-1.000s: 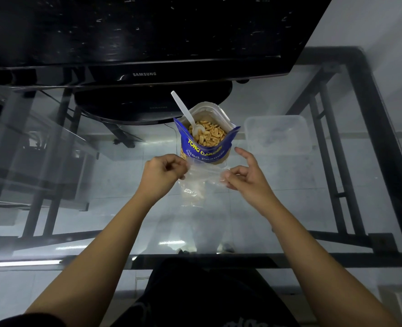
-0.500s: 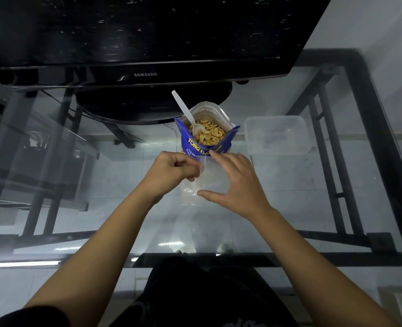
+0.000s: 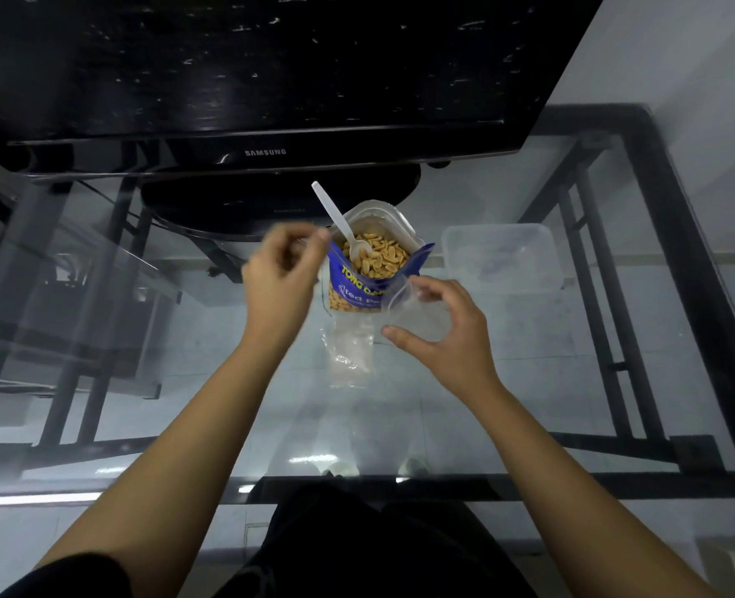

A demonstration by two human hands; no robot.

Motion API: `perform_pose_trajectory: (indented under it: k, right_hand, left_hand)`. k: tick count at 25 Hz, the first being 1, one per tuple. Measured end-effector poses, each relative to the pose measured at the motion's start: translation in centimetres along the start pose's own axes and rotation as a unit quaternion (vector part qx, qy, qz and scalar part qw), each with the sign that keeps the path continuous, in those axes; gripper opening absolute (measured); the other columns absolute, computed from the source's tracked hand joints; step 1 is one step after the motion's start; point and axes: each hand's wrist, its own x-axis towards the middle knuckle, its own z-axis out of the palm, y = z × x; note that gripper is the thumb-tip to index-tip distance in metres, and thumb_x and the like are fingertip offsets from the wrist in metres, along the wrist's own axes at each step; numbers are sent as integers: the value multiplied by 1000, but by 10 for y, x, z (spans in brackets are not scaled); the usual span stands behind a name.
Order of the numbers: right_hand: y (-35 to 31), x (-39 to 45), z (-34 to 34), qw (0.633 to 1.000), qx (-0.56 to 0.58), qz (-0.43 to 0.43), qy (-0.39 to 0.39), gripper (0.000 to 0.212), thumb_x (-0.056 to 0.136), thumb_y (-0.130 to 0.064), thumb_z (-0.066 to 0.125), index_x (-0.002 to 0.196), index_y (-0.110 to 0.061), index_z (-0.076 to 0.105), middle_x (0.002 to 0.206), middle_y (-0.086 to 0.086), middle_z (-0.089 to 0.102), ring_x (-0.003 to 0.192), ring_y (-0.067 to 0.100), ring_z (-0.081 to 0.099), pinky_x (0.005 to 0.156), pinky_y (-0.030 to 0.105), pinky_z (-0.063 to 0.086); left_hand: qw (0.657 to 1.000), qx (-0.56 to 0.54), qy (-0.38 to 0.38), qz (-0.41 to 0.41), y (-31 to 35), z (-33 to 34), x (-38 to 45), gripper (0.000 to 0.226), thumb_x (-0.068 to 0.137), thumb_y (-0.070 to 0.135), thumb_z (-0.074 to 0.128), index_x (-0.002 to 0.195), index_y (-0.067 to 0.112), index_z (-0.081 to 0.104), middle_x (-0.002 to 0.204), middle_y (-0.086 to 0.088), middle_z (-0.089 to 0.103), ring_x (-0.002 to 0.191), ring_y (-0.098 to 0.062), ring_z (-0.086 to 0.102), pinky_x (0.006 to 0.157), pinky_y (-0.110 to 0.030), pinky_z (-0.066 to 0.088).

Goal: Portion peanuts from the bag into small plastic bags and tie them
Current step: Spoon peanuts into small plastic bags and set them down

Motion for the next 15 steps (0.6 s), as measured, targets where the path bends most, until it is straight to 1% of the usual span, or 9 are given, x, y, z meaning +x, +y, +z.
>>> perform_pose_trajectory:
  k: [1, 2, 3, 5, 7, 9, 11, 13, 15]
  right_hand:
    - [-1, 4, -1, 1000, 17, 12, 12, 58, 64, -28, 83, 113, -25, 54, 105, -18, 54, 98, -7, 51, 84, 5, 38]
    - [-3, 7, -2, 999, 28, 24, 17, 57, 64, -26, 83, 113, -26, 53, 107, -19, 53, 99, -9, 50, 84, 4, 38]
    - [-4, 11, -3, 999, 32, 33, 18, 57, 65, -25, 83, 113, -26, 53, 108, -21, 53, 100, -11, 49, 83, 3, 38]
    - [-6, 20, -5, 998, 33, 44, 21, 56, 66, -26, 82, 113, -25, 53, 108, -22, 54, 101, -11, 50, 82, 3, 40]
    - [-7, 29, -9, 998, 33, 49, 13, 55, 66, -29, 82, 113, -24, 53, 109, -19, 56, 103, -5, 52, 81, 4, 42]
    - [-7, 38, -12, 998, 27, 47, -12, 55, 67, -30, 81, 114, -22, 53, 113, -13, 58, 105, 1, 54, 80, 6, 44]
    - [-7, 45, -14, 998, 13, 53, -33, 56, 66, -31, 81, 114, -20, 53, 114, -10, 59, 103, 2, 54, 78, 4, 43]
    - [-7, 48, -13, 998, -8, 60, -30, 55, 66, -33, 81, 112, -20, 55, 108, -11, 60, 98, -2, 55, 75, 3, 42]
    - [-6, 50, -14, 998, -15, 62, -17, 52, 66, -35, 81, 110, -20, 56, 105, -12, 61, 94, -5, 56, 74, 4, 43]
  left_hand:
    - [999, 5, 43, -10, 3, 0, 15, 25, 83, 40, 63, 101, 24, 61, 68, 10, 55, 66, -8, 54, 65, -30, 50]
    - [999, 22, 43, -25, 5, 1, 28, 36, 82, 44, 63, 111, 22, 58, 72, 11, 55, 70, -7, 55, 69, -29, 50]
    - [998, 51, 14, -24, 8, 4, 40, 40, 83, 43, 63, 115, 20, 57, 74, 11, 56, 71, -6, 56, 70, -27, 50]
    - [989, 135, -43, 38, 17, 7, 52, 26, 87, 34, 61, 104, 15, 64, 76, 3, 62, 71, -9, 59, 68, -27, 50]
    - [970, 205, -30, 129, 27, 4, 54, 22, 89, 29, 59, 90, 8, 68, 75, -9, 66, 70, -19, 60, 65, -25, 47]
    - [953, 250, -10, 173, 30, -2, 51, 23, 89, 27, 58, 86, 7, 68, 69, -9, 64, 65, -21, 58, 58, -18, 41]
    - [963, 234, -41, 125, 23, -2, 51, 19, 91, 23, 56, 86, 8, 67, 65, -6, 64, 63, -21, 61, 63, -22, 49]
    - [991, 124, -52, 7, 10, 2, 49, 16, 92, 18, 54, 86, 9, 65, 66, -6, 66, 64, -19, 66, 71, -32, 58]
    - [995, 32, -31, -84, 0, 4, 52, 17, 93, 15, 52, 89, 3, 64, 68, -6, 65, 63, -13, 65, 70, -28, 59]
